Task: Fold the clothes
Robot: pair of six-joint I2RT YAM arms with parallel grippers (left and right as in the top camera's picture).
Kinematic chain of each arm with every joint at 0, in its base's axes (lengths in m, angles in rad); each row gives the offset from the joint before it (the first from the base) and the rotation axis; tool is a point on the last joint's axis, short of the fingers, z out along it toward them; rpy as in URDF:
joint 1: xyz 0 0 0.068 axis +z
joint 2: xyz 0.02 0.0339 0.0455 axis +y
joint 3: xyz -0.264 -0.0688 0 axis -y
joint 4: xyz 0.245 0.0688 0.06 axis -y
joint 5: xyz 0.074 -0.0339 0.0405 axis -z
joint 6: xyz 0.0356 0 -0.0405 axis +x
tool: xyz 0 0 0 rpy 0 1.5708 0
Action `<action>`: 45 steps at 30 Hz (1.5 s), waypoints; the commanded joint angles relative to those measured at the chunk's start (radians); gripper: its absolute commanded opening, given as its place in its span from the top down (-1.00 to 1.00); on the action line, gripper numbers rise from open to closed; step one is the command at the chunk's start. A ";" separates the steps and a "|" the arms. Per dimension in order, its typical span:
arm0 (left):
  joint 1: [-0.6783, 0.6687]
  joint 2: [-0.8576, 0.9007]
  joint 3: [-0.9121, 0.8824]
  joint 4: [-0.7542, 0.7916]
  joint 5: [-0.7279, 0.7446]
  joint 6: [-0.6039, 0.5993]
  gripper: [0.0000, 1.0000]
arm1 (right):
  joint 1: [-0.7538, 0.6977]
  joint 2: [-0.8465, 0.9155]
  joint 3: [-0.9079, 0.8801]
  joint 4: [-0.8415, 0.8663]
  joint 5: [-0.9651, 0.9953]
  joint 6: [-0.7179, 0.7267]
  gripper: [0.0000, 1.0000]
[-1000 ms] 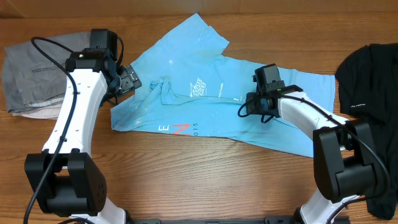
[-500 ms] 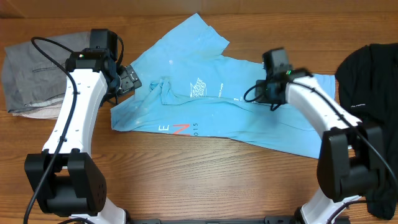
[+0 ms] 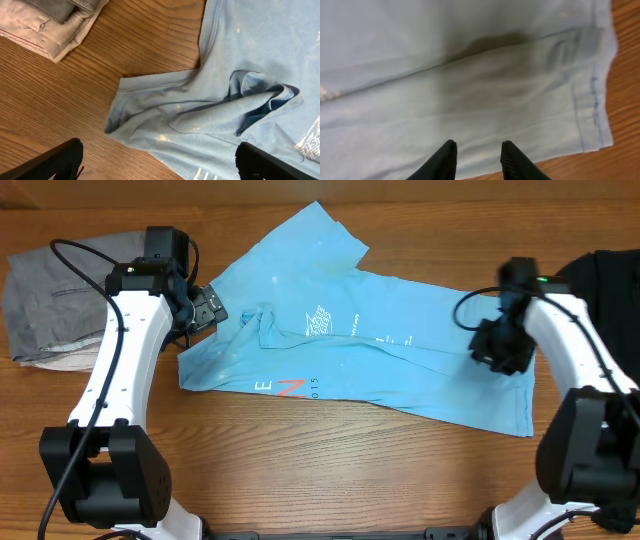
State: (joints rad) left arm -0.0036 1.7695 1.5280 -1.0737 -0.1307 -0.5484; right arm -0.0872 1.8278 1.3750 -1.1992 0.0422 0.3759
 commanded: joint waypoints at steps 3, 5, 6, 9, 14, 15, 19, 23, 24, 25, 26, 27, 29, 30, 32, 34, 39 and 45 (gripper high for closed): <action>0.010 0.011 0.012 0.002 0.001 -0.006 -1.00 | -0.119 -0.016 -0.056 0.024 -0.116 0.018 0.38; 0.010 0.011 0.012 0.002 0.001 -0.006 -1.00 | -0.155 -0.016 -0.085 0.040 -0.120 0.018 0.38; 0.010 0.011 0.012 0.002 0.001 -0.006 -1.00 | -0.174 -0.016 -0.102 0.050 -0.121 0.018 0.38; 0.010 0.011 0.012 0.002 0.001 -0.006 -1.00 | -0.228 -0.016 -0.147 0.084 -0.134 0.013 0.38; 0.010 0.011 0.012 0.002 0.001 -0.006 -1.00 | -0.288 -0.016 -0.184 0.136 -0.203 -0.032 0.29; 0.010 0.011 0.012 0.002 0.001 -0.006 -1.00 | -0.294 -0.016 -0.187 0.141 -0.201 -0.033 0.27; 0.010 0.011 0.012 0.002 0.001 -0.006 -1.00 | -0.302 -0.016 -0.210 0.189 -0.201 -0.035 0.25; 0.010 0.011 0.012 0.002 0.001 -0.006 -1.00 | -0.302 -0.016 -0.261 0.276 -0.201 -0.035 0.25; 0.010 0.011 0.012 0.002 0.001 -0.006 -1.00 | -0.302 -0.016 -0.275 0.298 -0.201 -0.035 0.26; 0.010 0.011 0.012 0.002 0.001 -0.006 -1.00 | -0.302 -0.016 -0.289 0.315 -0.201 -0.035 0.25; 0.010 0.011 0.012 0.002 0.001 -0.006 -1.00 | -0.302 -0.016 -0.299 0.328 -0.201 -0.035 0.25; 0.010 0.011 0.012 0.002 0.001 -0.006 -1.00 | -0.302 -0.016 -0.307 0.335 -0.200 -0.035 0.25; 0.010 0.011 0.012 0.002 0.001 -0.006 -1.00 | -0.302 -0.016 -0.312 0.338 -0.192 -0.035 0.25; 0.010 0.011 0.012 0.002 0.001 -0.006 -1.00 | -0.302 -0.016 -0.312 0.339 -0.184 -0.035 0.25; 0.010 0.011 0.012 0.002 0.001 -0.006 -1.00 | -0.302 -0.016 -0.312 0.343 -0.170 -0.035 0.28; 0.010 0.011 0.012 0.002 0.001 -0.006 -1.00 | -0.302 -0.016 -0.312 0.344 -0.166 -0.035 0.35; 0.010 0.011 0.012 0.002 0.001 -0.006 -1.00 | -0.302 -0.016 -0.310 0.357 -0.163 -0.035 0.43; 0.010 0.011 0.012 0.002 0.001 -0.006 -1.00 | -0.302 -0.016 -0.306 0.371 -0.144 -0.035 0.40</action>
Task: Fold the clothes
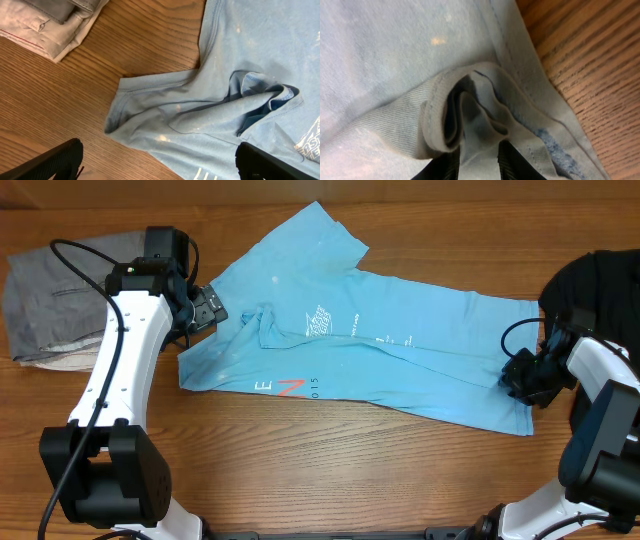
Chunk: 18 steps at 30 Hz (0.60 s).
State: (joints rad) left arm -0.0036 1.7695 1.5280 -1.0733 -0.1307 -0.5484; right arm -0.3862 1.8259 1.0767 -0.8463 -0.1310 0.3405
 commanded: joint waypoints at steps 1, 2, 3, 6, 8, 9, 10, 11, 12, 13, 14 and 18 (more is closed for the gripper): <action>0.010 0.011 0.012 0.001 0.001 -0.006 -1.00 | -0.003 -0.014 -0.007 0.021 0.029 0.000 0.40; 0.010 0.011 0.012 0.001 0.001 -0.006 -1.00 | -0.003 -0.014 -0.003 0.022 0.029 0.000 0.40; 0.010 0.011 0.012 0.001 0.001 -0.006 -1.00 | -0.003 -0.014 0.000 0.021 0.028 0.000 0.40; 0.010 0.011 0.012 0.001 0.001 -0.006 -1.00 | -0.003 -0.014 0.026 0.000 0.025 0.000 0.40; 0.010 0.011 0.012 0.001 0.001 -0.006 -1.00 | -0.003 -0.014 0.044 -0.018 0.025 0.000 0.40; 0.010 0.011 0.012 0.001 0.001 -0.006 -1.00 | -0.003 -0.014 0.051 -0.026 0.025 0.000 0.40; 0.010 0.011 0.012 0.001 0.001 -0.006 -1.00 | -0.003 -0.014 0.056 -0.030 0.025 0.000 0.40; 0.010 0.011 0.012 0.001 0.001 -0.006 -1.00 | -0.003 -0.014 0.058 -0.031 0.025 0.000 0.40; 0.010 0.011 0.012 0.001 0.001 -0.006 -1.00 | -0.004 -0.014 0.058 -0.030 0.025 0.000 0.40; 0.010 0.011 0.012 0.001 0.001 -0.006 -1.00 | -0.006 -0.014 0.058 -0.030 0.025 0.001 0.40; 0.010 0.011 0.012 0.001 0.001 -0.006 -1.00 | -0.009 -0.014 0.058 -0.030 0.025 0.001 0.40; 0.010 0.011 0.012 0.001 0.001 -0.006 -1.00 | -0.018 -0.014 0.058 -0.030 0.025 0.001 0.42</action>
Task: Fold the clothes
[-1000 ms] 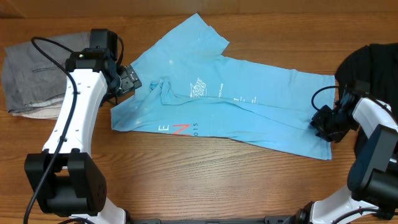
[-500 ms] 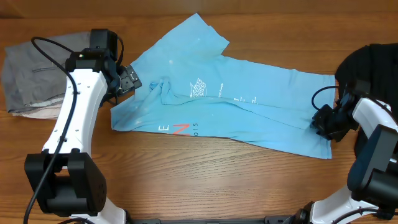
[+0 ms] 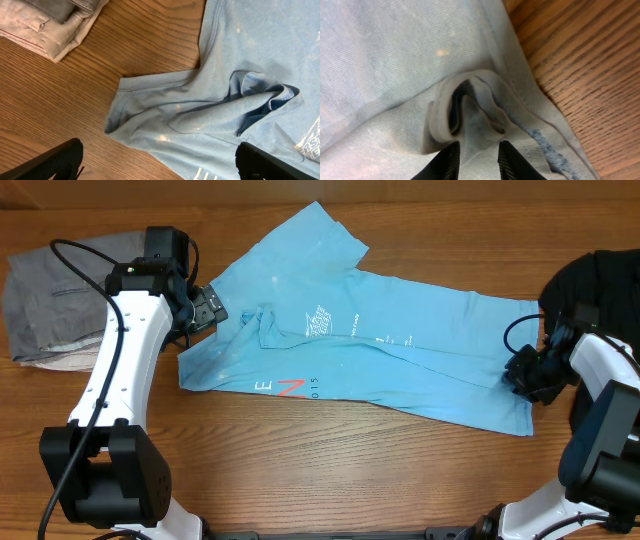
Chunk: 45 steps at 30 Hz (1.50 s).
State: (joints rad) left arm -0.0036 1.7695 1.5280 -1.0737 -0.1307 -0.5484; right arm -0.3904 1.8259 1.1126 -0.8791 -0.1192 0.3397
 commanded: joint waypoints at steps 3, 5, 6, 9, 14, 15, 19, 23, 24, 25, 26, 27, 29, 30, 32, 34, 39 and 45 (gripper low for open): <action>0.010 0.011 0.012 0.002 0.001 -0.006 -1.00 | -0.021 -0.014 0.021 0.002 0.013 0.002 0.42; 0.010 0.011 0.012 0.002 0.001 -0.006 -1.00 | -0.027 -0.014 0.020 0.003 0.014 0.002 0.43; 0.010 0.011 0.012 0.002 0.001 -0.006 -1.00 | -0.030 -0.014 0.020 0.004 0.014 0.003 0.43; 0.010 0.011 0.012 0.002 0.001 -0.006 -1.00 | -0.033 -0.014 0.020 0.013 0.014 0.005 0.45; 0.010 0.011 0.012 0.002 0.001 -0.006 -1.00 | -0.032 -0.014 0.020 0.015 0.013 0.005 0.55; 0.010 0.011 0.012 0.002 0.001 -0.006 -1.00 | -0.032 -0.014 0.020 0.017 0.013 0.005 0.56; 0.010 0.011 0.012 0.002 0.001 -0.006 -1.00 | -0.032 -0.014 0.020 0.019 0.013 0.005 0.70; 0.010 0.011 0.012 0.002 0.001 -0.006 -1.00 | -0.031 -0.014 0.008 0.038 0.013 0.005 0.80; 0.010 0.011 0.012 0.002 0.001 -0.006 -1.00 | -0.031 -0.014 0.006 0.042 0.013 0.005 0.81; 0.010 0.011 0.012 0.002 0.001 -0.006 -0.99 | -0.031 -0.014 0.006 0.042 0.013 0.005 0.86; 0.010 0.011 0.012 0.002 0.001 -0.006 -1.00 | -0.031 -0.014 0.006 0.044 0.013 0.005 0.92; 0.010 0.011 0.012 0.002 0.001 -0.006 -1.00 | -0.031 -0.014 0.006 0.045 0.013 0.005 0.92; 0.010 0.011 0.012 0.002 0.001 -0.006 -1.00 | -0.031 -0.014 0.010 0.047 0.005 0.005 0.92; 0.010 0.011 0.012 0.002 0.001 -0.006 -1.00 | -0.031 -0.014 0.016 0.047 -0.010 0.005 0.92; 0.010 0.011 0.011 0.002 0.001 -0.006 -1.00 | -0.031 -0.014 0.044 0.039 -0.060 0.005 0.92; 0.010 0.011 0.012 0.002 0.001 -0.006 -1.00 | -0.031 -0.014 0.082 0.028 -0.111 0.005 0.92; 0.010 0.011 0.012 0.002 0.001 -0.006 -1.00 | -0.030 -0.014 0.167 0.039 -0.228 0.018 0.92; 0.010 0.011 0.012 0.002 0.001 -0.006 -1.00 | -0.030 -0.014 0.167 0.130 -0.210 0.051 0.92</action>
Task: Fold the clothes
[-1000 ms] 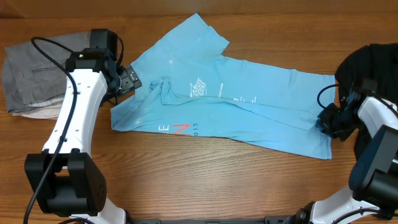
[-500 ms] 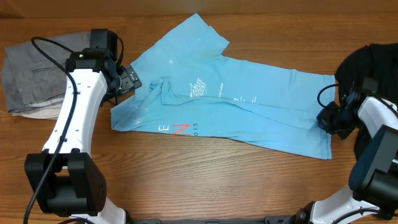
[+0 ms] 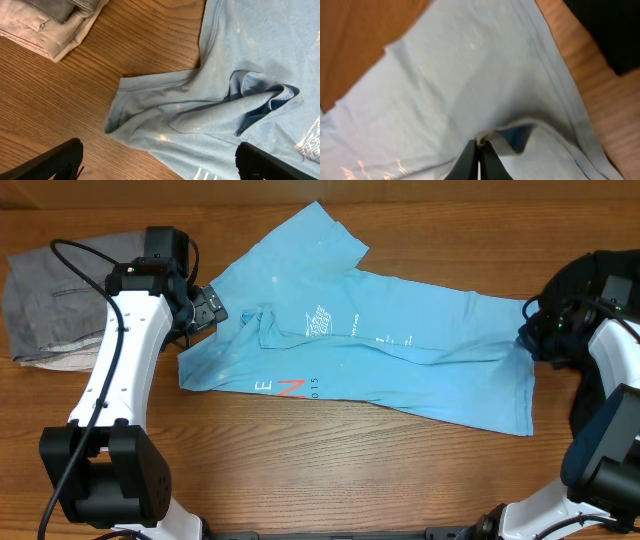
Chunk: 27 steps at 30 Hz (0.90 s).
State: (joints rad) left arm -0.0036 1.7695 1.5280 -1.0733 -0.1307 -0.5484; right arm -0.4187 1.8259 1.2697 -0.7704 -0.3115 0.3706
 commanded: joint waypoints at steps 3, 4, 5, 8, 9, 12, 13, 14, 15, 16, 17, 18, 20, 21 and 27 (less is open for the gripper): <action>0.010 0.011 0.012 0.001 0.001 -0.006 -1.00 | 0.000 -0.014 0.004 0.048 0.008 0.020 0.90; 0.010 0.011 0.012 0.001 0.001 -0.006 -1.00 | 0.000 -0.014 0.004 0.053 0.016 0.020 0.85; 0.010 0.011 0.012 0.001 0.001 -0.006 -1.00 | 0.001 -0.014 0.004 0.061 0.019 0.020 0.80; 0.010 0.011 0.012 0.001 0.001 -0.006 -1.00 | 0.002 -0.014 0.004 0.097 0.023 0.020 0.78; 0.010 0.011 0.012 0.001 0.001 -0.006 -1.00 | 0.002 -0.014 0.004 0.108 0.023 0.020 0.78; 0.010 0.011 0.012 0.001 0.001 -0.006 -1.00 | 0.002 -0.014 0.004 0.125 0.031 0.028 0.78; 0.010 0.011 0.012 0.001 0.001 -0.006 -1.00 | 0.002 -0.014 0.004 0.131 0.038 0.027 0.78; 0.010 0.011 0.012 0.001 0.001 -0.006 -1.00 | 0.002 -0.014 0.004 0.134 0.045 0.027 0.78; 0.010 0.011 0.012 0.001 0.001 -0.006 -1.00 | 0.002 -0.014 0.004 0.138 0.051 0.027 0.78; 0.010 0.011 0.012 0.001 0.001 -0.006 -1.00 | 0.002 -0.014 0.004 0.142 0.055 0.027 0.78; 0.010 0.011 0.012 0.001 0.001 -0.006 -1.00 | 0.002 -0.014 0.004 0.143 0.056 0.027 0.78; 0.010 0.011 0.012 0.001 0.001 -0.006 -1.00 | 0.003 -0.014 0.005 0.146 0.055 0.027 0.78; 0.009 0.011 0.012 0.001 0.001 -0.006 -1.00 | 0.010 -0.014 0.012 0.140 0.027 0.002 0.77; 0.009 0.011 0.012 0.001 0.001 -0.006 -1.00 | 0.016 -0.014 0.020 0.130 0.009 -0.022 0.75; 0.009 0.011 0.012 0.001 0.001 -0.006 -1.00 | 0.058 -0.014 0.068 0.061 0.053 -0.063 0.60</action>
State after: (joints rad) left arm -0.0036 1.7695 1.5280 -1.0737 -0.1307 -0.5484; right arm -0.3801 1.8259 1.2892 -0.7025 -0.2832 0.3386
